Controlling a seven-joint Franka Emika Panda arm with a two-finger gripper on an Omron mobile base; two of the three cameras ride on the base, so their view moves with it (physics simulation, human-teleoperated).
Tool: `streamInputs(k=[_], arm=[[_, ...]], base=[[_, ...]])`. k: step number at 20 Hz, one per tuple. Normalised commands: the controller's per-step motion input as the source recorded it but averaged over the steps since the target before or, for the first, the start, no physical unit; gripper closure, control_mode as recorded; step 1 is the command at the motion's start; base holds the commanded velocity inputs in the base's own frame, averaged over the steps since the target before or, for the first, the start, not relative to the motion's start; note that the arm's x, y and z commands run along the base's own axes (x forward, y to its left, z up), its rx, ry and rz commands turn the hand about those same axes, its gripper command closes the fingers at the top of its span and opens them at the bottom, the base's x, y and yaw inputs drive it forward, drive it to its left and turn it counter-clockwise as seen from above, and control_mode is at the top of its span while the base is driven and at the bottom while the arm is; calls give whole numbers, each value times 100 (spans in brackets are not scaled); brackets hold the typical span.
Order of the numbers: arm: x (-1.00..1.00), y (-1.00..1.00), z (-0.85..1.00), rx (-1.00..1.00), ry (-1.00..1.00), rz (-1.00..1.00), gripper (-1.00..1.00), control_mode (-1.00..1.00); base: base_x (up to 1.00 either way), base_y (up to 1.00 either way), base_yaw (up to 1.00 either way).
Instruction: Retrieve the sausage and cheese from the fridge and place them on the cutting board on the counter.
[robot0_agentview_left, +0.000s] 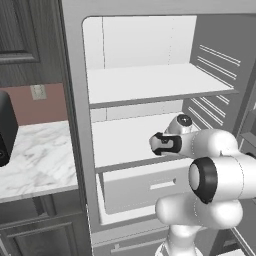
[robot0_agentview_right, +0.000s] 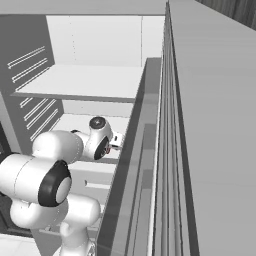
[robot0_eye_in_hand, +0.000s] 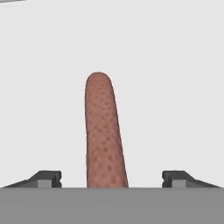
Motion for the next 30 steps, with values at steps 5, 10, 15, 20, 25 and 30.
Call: streamInputs(k=[5,10,15,20,25,30], arm=[[0,0,0,0,0,0,100,-100],[0,0,0,0,0,0,100,-100],[0,0,0,0,0,0,100,-100],[-22,0,2,0,-6,0,100,-100],[-26,0,45,0,-1,0,100,-100],[-14,-5,92,2,15,0,100,-100]], base=[[0,0,0],[0,0,0],[0,0,0],[0,0,0],[0,0,0],[0,0,0]])
